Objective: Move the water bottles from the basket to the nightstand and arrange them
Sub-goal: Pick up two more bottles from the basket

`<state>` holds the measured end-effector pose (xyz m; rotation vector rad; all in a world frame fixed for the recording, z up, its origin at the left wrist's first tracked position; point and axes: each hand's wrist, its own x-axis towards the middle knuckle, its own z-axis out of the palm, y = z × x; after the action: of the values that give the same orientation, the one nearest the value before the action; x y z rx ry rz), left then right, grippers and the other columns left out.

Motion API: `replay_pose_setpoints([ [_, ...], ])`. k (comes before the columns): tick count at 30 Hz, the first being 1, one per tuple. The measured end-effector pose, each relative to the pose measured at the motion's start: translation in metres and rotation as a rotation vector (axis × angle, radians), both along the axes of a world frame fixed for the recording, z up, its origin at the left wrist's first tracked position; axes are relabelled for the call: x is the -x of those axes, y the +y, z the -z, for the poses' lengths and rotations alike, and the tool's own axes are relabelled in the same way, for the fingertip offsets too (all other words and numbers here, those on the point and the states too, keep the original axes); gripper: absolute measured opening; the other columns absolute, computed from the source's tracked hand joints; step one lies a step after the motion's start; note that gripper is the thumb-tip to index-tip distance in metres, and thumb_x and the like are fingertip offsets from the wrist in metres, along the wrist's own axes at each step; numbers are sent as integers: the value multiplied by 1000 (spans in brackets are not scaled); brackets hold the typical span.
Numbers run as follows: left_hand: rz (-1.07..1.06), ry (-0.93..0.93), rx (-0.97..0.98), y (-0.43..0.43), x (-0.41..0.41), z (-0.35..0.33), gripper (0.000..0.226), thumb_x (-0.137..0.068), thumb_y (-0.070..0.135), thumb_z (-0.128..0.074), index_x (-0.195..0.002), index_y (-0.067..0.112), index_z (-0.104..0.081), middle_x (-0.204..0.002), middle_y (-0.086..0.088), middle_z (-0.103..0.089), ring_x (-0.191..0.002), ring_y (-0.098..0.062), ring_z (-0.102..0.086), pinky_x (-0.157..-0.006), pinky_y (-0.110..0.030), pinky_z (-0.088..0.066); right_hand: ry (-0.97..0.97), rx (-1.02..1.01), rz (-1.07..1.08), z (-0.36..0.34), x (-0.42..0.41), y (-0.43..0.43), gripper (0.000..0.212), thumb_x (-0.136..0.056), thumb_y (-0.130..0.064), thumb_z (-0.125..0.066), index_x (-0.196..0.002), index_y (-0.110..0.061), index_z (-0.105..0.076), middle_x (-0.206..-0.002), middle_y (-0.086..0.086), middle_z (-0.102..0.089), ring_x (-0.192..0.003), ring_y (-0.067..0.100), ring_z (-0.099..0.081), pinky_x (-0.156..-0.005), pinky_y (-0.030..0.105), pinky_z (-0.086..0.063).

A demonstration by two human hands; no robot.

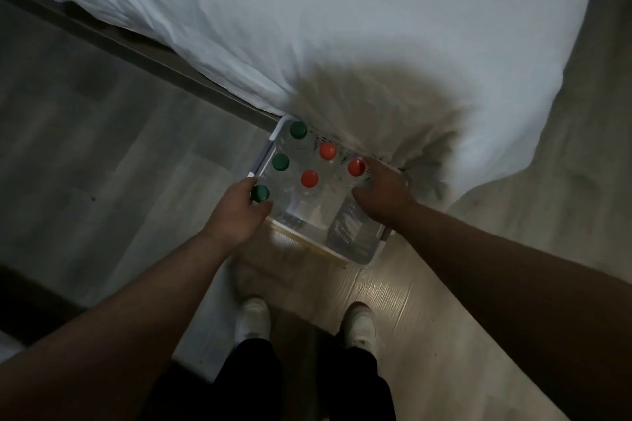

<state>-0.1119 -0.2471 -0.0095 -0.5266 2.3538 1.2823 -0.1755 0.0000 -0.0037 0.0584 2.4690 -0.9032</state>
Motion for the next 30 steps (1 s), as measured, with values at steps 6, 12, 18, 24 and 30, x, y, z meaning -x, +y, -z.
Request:
replay_pose_setpoints([
  [6,153,-29,302,-4,10,41,35,-73,20,-75,-102,18,-56,-105,-8,-57,-85,-22,-59,-70,-29,-42,5,-170,-34,33,14,-5,41,-80,-31,-65,-119,-19,-56,-119,6,-62,-112,26,-57,-91,27,-38],
  [12,294,-40,438,2,22,38,32,-76,23,-76,-90,19,-48,-93,-2,-52,-83,-23,-53,-67,-31,-39,50,-204,-27,43,19,-8,31,-81,-28,-69,-103,-10,-58,-108,12,-64,-101,28,-59,-72,24,-32],
  [18,181,-78,410,6,10,15,28,-78,33,-73,-91,23,-49,-92,1,-59,-80,-20,-58,-66,-30,-41,89,-187,12,22,7,0,30,-84,-22,-64,-109,-7,-55,-112,16,-60,-104,31,-57,-72,23,-28],
  [24,96,12,364,18,-2,-59,26,-81,33,-71,-84,26,-46,-83,5,-54,-72,-16,-51,-58,-28,-32,106,-111,40,-38,-14,12,25,-83,-20,-63,-102,-7,-54,-102,19,-56,-94,31,-55,-81,40,-48],
  [30,14,168,246,18,-24,-134,29,-74,29,-77,-74,29,-49,-77,7,-54,-71,-15,-55,-58,-28,-35,124,-19,-23,-126,-29,30,23,-79,-18,-72,-98,-11,-60,-97,10,-59,-91,23,-55,-79,35,-47],
])
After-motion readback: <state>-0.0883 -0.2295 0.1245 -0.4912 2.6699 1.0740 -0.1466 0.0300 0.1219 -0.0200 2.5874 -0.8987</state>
